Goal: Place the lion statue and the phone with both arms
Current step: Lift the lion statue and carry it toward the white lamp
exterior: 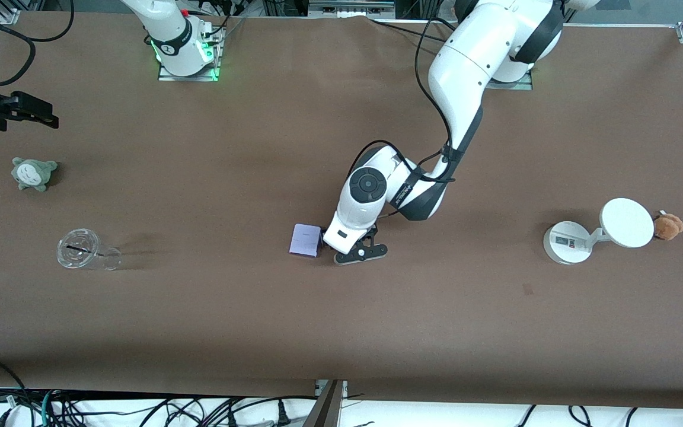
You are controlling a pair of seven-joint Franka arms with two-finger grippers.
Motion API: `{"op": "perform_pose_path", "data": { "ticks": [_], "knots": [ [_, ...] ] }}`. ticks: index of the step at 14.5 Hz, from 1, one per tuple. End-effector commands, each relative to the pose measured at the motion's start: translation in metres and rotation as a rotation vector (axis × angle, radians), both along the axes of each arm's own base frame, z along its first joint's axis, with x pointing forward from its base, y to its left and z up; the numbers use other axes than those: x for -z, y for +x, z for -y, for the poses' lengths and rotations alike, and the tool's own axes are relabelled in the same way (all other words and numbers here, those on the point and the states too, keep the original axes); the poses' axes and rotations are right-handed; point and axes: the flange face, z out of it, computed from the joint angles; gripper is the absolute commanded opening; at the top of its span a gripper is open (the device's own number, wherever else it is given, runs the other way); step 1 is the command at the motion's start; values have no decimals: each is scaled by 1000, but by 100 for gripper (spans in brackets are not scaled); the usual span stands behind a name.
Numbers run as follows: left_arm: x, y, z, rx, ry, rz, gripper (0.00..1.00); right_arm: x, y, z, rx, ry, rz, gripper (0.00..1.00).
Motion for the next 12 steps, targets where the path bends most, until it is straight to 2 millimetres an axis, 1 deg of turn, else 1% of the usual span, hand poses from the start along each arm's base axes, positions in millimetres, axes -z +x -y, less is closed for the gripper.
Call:
{"op": "perform_pose_path", "data": {
  "ticks": [1, 2, 3, 4, 5, 6, 7, 9, 10, 12],
  "knots": [
    [-1, 3, 4, 16, 4, 17, 0, -2, 6, 2, 11, -5, 8, 100],
    [3, 1, 4, 20, 11, 13, 0, 0, 7, 2, 9, -5, 6, 100],
    [1, 0, 3, 22, 12, 12, 0, 0, 7, 2, 8, -4, 8, 100],
    [-4, 2, 2, 26, 13, 19, 0, 0, 8, 2, 8, -4, 6, 100],
    [-16, 9, -5, 30, 12, 29, 0, 0, 8, 2, 8, -4, 6, 100],
    [-31, 20, -22, 66, 28, 34, 0, 1, 8, 2, 8, -4, 5, 100],
    [-50, 28, -43, 105, 58, 4, 0, 0, 8, 2, 9, -5, 6, 100],
    [-81, 50, -92, 142, 79, -36, 0, 3, 9, 2, 9, -4, 0, 100],
    [-86, 57, -117, 168, 88, -58, 0, 5, 10, 3, 10, -14, -2, 100],
    [-100, 75, -177, 253, 89, -56, 0, 7, 11, 2, 9, -17, -6, 100]
  ]
}}
